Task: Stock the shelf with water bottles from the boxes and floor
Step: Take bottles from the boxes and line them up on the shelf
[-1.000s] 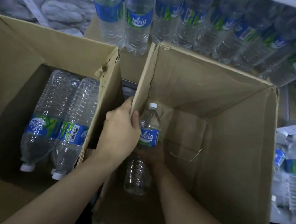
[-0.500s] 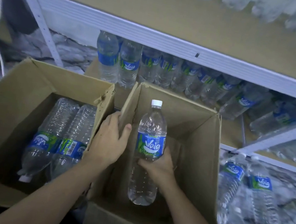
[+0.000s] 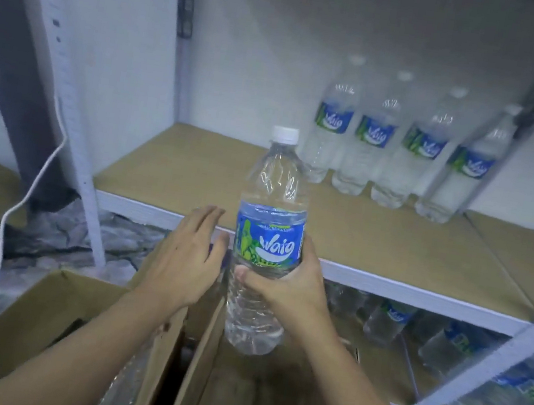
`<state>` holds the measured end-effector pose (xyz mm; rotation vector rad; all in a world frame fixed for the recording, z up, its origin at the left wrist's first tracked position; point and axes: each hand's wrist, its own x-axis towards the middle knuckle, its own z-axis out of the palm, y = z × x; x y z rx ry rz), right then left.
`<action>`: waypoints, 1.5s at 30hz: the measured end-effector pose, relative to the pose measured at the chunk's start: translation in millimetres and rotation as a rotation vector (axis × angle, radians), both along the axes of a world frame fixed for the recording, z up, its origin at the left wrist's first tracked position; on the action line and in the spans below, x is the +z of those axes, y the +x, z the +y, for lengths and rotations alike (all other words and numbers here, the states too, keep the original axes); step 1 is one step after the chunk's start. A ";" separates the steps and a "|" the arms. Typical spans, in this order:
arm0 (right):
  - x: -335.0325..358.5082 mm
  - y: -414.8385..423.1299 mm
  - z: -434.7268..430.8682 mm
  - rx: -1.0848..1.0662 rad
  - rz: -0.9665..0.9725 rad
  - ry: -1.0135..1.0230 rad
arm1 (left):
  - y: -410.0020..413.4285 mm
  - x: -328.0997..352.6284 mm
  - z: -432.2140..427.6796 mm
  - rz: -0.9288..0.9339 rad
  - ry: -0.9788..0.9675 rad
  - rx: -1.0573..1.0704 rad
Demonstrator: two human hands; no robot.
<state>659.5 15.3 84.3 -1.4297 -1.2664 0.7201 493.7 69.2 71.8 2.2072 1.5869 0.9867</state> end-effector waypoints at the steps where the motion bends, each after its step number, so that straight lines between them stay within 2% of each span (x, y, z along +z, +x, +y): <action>1: 14.7 1.6 16.0 -0.003 -0.011 0.025 | 1.7 8.7 15.7 0.030 0.033 -0.004; 5: 66.1 11.9 80.4 -0.011 -0.038 0.100 | 16.9 38.8 70.8 0.066 0.074 0.006; 9: 89.1 21.7 141.5 -0.054 -0.007 0.158 | 35.1 45.7 123.9 0.118 0.088 0.017; 14: 91.2 41.1 201.2 -0.105 0.022 0.205 | 56.1 34.7 165.9 0.314 -0.029 0.013; 20: 77.4 59.6 255.7 -0.215 0.006 0.214 | 74.3 0.5 205.7 0.356 -0.144 0.023; 26: 68.5 61.4 289.9 -0.199 0.026 0.247 | 78.2 -27.8 211.2 0.412 -0.151 0.045; 35: 61.8 47.2 336.6 -0.170 -0.022 0.308 | 81.3 -33.3 211.3 0.453 -0.162 0.057; 45: 53.5 46.5 371.7 -0.219 -0.016 0.288 | 81.6 -34.8 212.3 0.425 -0.137 0.058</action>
